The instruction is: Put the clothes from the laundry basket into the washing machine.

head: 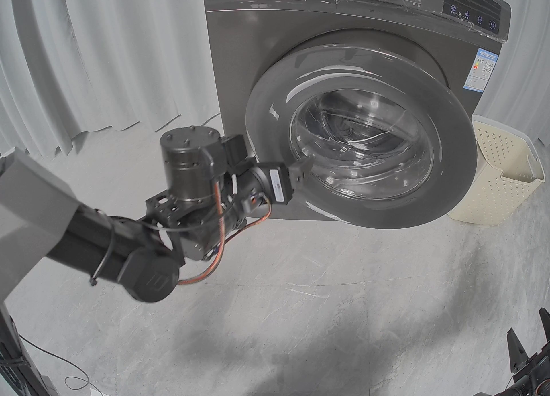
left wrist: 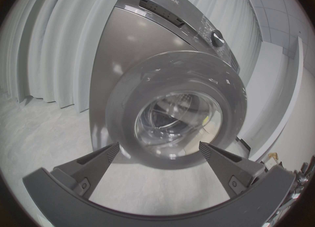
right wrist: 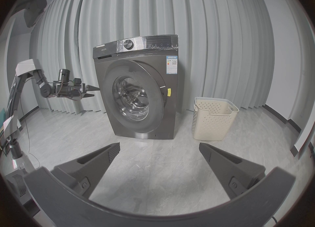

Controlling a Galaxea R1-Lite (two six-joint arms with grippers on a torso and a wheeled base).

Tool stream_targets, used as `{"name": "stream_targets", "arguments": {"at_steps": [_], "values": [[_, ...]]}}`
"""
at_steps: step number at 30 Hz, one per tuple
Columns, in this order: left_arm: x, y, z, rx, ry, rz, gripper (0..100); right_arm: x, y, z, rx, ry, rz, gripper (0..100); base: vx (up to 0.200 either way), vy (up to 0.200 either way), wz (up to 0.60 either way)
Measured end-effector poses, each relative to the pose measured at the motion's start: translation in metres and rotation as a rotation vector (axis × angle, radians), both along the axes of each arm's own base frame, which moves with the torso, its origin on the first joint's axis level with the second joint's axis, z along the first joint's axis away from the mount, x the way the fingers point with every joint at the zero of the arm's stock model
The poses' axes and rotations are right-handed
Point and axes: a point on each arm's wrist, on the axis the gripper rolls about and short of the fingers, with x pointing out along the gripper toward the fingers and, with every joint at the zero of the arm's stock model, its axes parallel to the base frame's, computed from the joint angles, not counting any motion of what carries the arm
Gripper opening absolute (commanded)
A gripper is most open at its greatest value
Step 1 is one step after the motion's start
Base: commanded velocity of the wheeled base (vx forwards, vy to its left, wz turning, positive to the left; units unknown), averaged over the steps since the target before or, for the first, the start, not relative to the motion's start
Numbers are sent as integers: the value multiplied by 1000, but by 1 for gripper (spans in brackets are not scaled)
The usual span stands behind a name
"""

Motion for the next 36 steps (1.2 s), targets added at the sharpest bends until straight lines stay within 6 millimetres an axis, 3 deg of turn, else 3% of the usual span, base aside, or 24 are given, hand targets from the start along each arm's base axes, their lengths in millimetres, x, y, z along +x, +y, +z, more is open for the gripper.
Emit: {"name": "stream_targets", "arguments": {"at_steps": [8, 19, 27, 36], "values": [[-75, 43, -15, 75, 74, -41, 100, 0, 0, 0, -4, 0, 2, 100, 0, 0, 0], [-176, 143, -12, 86, 13, 37, 100, 0, 0, 0, -6, -1, 4, 100, 0, 0, 0], [-232, 201, -28, 127, -18, 197, 100, 0, 0, 0, -6, -1, 4, 100, 0, 0, 0], [-275, 229, -58, 143, -32, 364, 100, 0, 0, 0, -6, -1, 4, 100, 0, 0, 0]]}}
